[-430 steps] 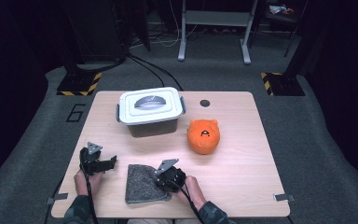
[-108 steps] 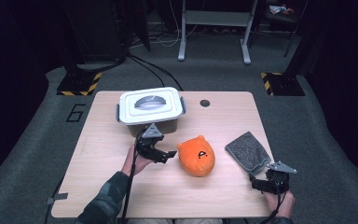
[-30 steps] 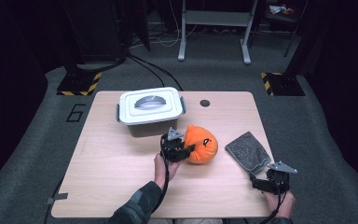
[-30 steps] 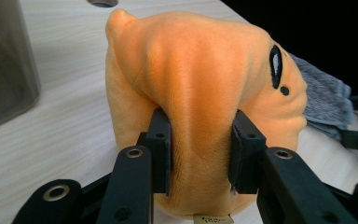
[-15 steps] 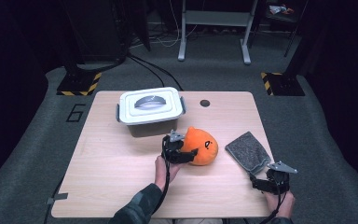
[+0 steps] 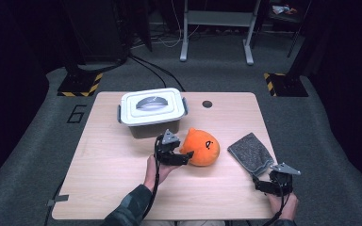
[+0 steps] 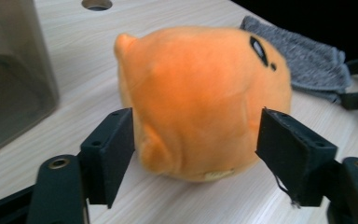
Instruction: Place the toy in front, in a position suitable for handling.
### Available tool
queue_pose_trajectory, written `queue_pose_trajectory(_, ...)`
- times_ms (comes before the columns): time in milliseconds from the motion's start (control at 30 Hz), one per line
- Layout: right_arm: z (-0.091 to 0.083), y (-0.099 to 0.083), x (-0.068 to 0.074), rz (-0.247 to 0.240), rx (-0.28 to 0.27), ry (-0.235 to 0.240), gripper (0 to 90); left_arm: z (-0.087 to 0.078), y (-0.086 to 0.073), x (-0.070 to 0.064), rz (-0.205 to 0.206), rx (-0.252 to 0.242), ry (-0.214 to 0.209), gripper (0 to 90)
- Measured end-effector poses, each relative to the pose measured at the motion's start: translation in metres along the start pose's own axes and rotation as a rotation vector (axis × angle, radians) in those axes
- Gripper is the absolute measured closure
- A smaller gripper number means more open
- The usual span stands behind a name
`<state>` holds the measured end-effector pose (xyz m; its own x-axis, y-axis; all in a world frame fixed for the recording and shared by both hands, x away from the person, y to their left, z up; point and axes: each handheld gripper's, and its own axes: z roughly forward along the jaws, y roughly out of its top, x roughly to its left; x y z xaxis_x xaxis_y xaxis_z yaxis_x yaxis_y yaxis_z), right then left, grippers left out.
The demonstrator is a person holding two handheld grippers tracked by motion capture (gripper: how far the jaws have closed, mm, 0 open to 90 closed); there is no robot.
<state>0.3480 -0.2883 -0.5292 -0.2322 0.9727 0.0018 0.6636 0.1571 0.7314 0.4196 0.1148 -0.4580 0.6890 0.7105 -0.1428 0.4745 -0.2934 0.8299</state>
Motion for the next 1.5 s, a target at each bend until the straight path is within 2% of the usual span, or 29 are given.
queue_pose_trajectory(133, 0.0, 0.0, 0.0, -0.002, -0.001, 0.001, 7.7, -0.005, -0.004, 0.01, -0.001, 0.017, -0.01, 35.5)
queue_pose_trajectory(200, 0.0, 0.0, 0.0, -0.005, -0.002, 0.001, 7.7, -0.005, -0.005, 0.014, 0.017, 0.032, -0.011, 39.5)
queue_pose_trajectory(267, 0.0, 0.0, 0.0, -0.002, -0.001, 0.0, 7.7, -0.005, -0.006, 0.018, 0.026, 0.045, -0.033, 41.1)
queue_pose_trajectory(333, 0.0, 0.0, 0.0, -0.001, -0.001, 0.001, 7.7, -0.004, -0.007, 0.02, 0.062, 0.068, -0.054, 41.7)
queue_pose_trajectory(367, 0.0, 0.0, 0.0, -0.001, -0.001, 0.001, 7.7, -0.004, -0.007, 0.02, 0.062, 0.068, -0.054, 43.0)
queue_pose_trajectory(433, 0.0, 0.0, 0.0, 0.0, 0.0, 0.0, 7.7, -0.001, -0.008, 0.02, 0.091, 0.091, -0.048, 42.7)
queue_pose_trajectory(533, 0.0, 0.0, 0.0, 0.0, 0.0, 0.0, 7.7, 0.001, -0.008, 0.019, 0.105, 0.108, -0.043, 42.4)
queue_pose_trajectory(600, 0.0, 0.0, 0.0, -0.001, -0.001, 0.0, 7.7, 0.002, -0.008, 0.02, 0.108, 0.093, -0.051, 41.8)
queue_pose_trajectory(767, 0.0, 0.0, 0.0, 0.001, 0.0, 0.0, 7.7, 0.008, -0.008, 0.023, 0.101, 0.113, -0.056, 42.5)
queue_pose_trajectory(833, 0.0, 0.0, 0.0, -0.001, -0.001, 0.0, 7.7, 0.01, -0.009, 0.024, 0.099, 0.122, -0.072, 44.7)
queue_pose_trajectory(933, 0.0, 0.0, 0.0, 0.003, 0.001, -0.001, 7.8, 0.013, -0.011, 0.026, 0.085, 0.122, -0.097, 54.1)
queue_pose_trajectory(1067, 0.0, 0.0, 0.0, 0.0, -0.001, 0.0, 7.8, 0.014, -0.011, 0.024, 0.088, 0.12, -0.091, 71.2)
queue_pose_trajectory(1200, 0.0, 0.0, 0.0, 0.0, 0.0, 0.0, 7.8, 0.014, -0.012, 0.021, 0.076, 0.117, -0.077, 82.2)
queue_pose_trajectory(1300, 0.0, 0.0, 0.0, -0.002, -0.001, 0.001, 7.8, 0.014, -0.014, 0.018, 0.066, 0.12, -0.064, 84.4)
queue_pose_trajectory(1467, 0.0, 0.0, 0.001, 0.004, -0.001, -0.005, 8.4, 0.012, -0.017, 0.011, 0.041, 0.108, -0.091, 84.8)
queue_pose_trajectory(1500, 0.0, 0.0, 0.001, 0.005, -0.003, -0.004, 8.7, 0.012, -0.017, 0.009, 0.04, 0.105, -0.085, 84.8)
